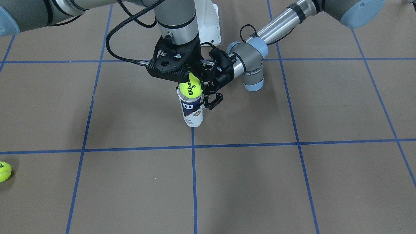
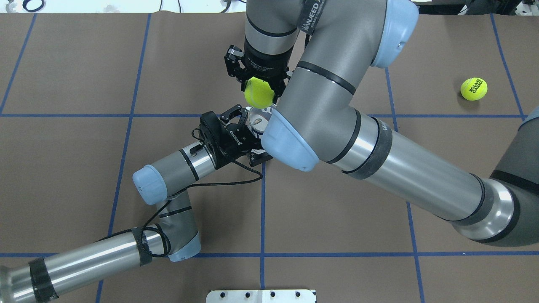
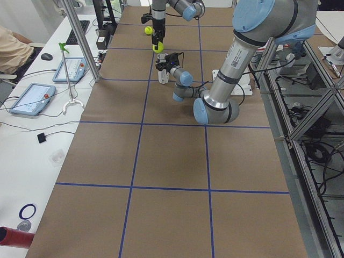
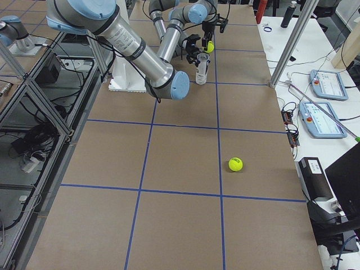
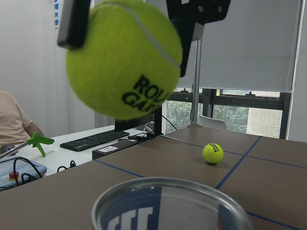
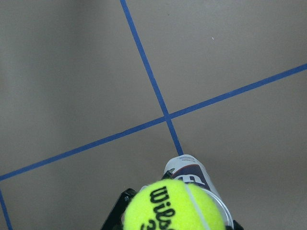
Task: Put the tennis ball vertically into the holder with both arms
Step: 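Release the ball into the can's opening with the right gripper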
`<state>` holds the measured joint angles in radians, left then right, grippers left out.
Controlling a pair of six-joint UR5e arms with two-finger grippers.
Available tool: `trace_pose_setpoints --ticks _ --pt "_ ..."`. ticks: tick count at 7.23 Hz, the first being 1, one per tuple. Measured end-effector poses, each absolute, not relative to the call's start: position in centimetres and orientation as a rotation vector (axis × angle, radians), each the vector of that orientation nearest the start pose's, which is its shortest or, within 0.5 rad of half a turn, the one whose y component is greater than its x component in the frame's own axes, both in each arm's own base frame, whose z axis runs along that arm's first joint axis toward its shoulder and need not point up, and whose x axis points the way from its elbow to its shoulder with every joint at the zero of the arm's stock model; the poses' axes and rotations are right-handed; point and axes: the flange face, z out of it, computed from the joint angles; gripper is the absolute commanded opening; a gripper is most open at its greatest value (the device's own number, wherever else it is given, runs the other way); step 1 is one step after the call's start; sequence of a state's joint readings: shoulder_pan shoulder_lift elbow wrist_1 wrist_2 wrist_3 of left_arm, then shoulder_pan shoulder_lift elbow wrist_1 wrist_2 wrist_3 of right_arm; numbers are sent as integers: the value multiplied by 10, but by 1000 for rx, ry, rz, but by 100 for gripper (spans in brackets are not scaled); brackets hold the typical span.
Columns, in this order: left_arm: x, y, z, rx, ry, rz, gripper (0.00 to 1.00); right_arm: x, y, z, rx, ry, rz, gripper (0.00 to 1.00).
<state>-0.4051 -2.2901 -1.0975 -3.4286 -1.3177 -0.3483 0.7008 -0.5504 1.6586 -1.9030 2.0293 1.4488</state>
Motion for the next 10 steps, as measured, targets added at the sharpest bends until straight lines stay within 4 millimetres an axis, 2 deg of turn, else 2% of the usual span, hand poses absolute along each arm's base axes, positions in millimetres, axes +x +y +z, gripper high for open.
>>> trace_pose_setpoints --ticks 2,3,10 --pt "575 -418 252 1621 1323 231 99 -462 -492 30 -95 -854 359 77" --pt "575 -418 252 1622 1323 231 99 -461 -488 31 -96 -847 357 98" --pt "574 -418 252 1624 1324 230 99 -459 -483 31 -84 -839 352 99"
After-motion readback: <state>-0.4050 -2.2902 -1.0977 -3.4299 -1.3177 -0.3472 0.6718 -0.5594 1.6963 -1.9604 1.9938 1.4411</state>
